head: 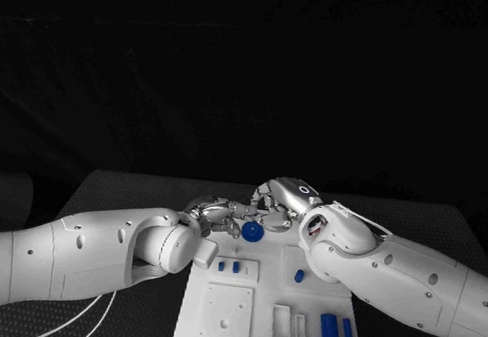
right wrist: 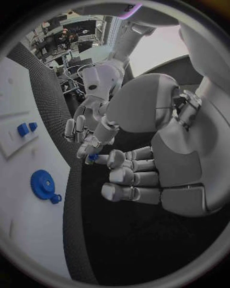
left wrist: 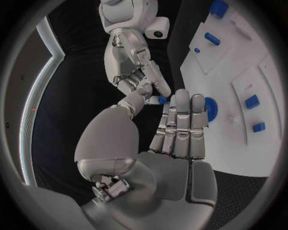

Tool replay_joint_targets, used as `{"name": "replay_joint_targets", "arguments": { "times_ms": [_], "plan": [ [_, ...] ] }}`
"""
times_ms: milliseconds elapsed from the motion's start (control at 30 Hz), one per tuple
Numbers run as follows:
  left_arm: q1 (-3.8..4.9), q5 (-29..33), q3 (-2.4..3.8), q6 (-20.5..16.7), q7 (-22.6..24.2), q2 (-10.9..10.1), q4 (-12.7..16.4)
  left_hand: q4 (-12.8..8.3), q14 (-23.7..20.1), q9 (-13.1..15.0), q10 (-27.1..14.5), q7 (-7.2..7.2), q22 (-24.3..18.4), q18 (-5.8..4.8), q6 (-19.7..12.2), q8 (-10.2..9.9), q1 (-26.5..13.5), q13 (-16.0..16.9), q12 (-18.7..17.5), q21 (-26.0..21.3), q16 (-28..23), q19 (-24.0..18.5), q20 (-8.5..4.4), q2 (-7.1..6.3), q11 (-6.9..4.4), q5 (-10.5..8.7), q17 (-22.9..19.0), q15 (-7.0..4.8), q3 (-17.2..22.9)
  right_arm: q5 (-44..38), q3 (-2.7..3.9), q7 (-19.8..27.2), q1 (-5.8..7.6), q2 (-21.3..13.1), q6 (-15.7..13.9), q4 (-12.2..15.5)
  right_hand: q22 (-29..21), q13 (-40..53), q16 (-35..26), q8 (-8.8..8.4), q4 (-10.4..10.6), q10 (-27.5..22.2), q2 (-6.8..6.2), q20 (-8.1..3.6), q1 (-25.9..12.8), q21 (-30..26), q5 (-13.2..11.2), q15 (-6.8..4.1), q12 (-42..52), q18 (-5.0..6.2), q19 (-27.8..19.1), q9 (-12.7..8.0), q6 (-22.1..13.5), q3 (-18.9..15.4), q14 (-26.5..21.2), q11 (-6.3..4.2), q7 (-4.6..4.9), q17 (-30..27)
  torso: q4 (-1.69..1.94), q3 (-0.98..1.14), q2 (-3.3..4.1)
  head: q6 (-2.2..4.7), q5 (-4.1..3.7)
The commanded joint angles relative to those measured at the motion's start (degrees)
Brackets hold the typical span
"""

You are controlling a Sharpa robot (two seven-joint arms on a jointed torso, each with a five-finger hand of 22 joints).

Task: Assemble the parts on the task board

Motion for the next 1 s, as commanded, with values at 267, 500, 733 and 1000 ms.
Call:
{"name": "replay_joint_targets", "arguments": {
  "times_ms": [267,500,733,1000],
  "plan": [
    [0.12,0.6,0.04,-0.3,1.0,0.1,0.0,-0.9,0.6,-0.1,2.1,-0.58,0.3,4.4,1.6,1.0,0.5,0.3,-0.6,-0.4,-0.6,0.6,-0.34,2.76,-0.59,-0.09,0.7,-0.62,-0.1,0.0,0.03,-0.1,-0.01,0.0,1.0,0.1,-0.1,0.1,0.0,0.28,0.0,0.2,0.28,-0.27,0.1,0.2,-0.1,-0.43,-0.3,0.89,0.3,0.1,0.6,0.4,0.2,-0.09,0.52,-0.1,0.02,0.01,0.0,-0.12,0.06],
    [0.12,0.7,0.04,-1.0,1.1,0.0,-0.1,-2.0,0.9,-0.1,4.3,-1.62,0.5,4.08,4.0,2.2,2.3,0.6,-0.8,-0.6,-1.1,0.8,-0.68,4.92,-1.15,-0.15,1.3,-1.15,1.5,0.0,0.03,-0.1,-0.01,0.0,1.0,0.2,-0.1,0.1,-0.1,0.27,0.0,0.2,0.28,-0.28,0.1,0.2,-0.1,-0.45,-0.3,0.89,0.4,0.1,0.6,0.5,0.2,-0.09,0.52,-0.1,0.02,0.03,-0.01,-0.16,0.09],
    [0.12,0.6,0.04,-1.3,0.8,0.1,-0.1,-2.3,1.2,-0.4,5.3,-2.05,0.7,3.8,5.0,2.5,3.6,0.7,-1.2,-0.7,-1.5,1.1,-0.98,5.16,-1.38,-0.11,1.8,-1.37,3.6,0.0,0.03,-0.1,-0.01,0.1,1.1,0.4,-0.1,0.2,-0.1,0.27,0.0,0.2,0.26,-0.29,0.1,0.2,-0.1,-0.47,-0.3,0.89,0.4,0.1,0.6,0.5,0.2,-0.09,0.52,-0.1,0.01,0.01,-0.02,-0.22,0.15],
    [0.12,0.6,0.04,-1.7,0.5,0.2,-0.4,-2.6,1.8,-0.6,6.8,-2.46,1.1,3.61,6.1,3.0,4.0,0.9,-1.3,-0.3,-1.4,1.6,-1.35,5.22,-1.8,-0.13,2.5,-1.77,4.5,0.0,0.03,-0.1,-0.02,0.0,1.5,0.6,-0.2,0.2,-0.1,0.27,-0.1,0.2,0.24,-0.3,0.0,0.2,0.0,-0.48,-0.3,0.89,0.4,0.1,0.6,0.5,0.2,-0.09,0.52,-0.1,-0.01,0.03,-0.02,-0.21,0.23]
  ]
}}
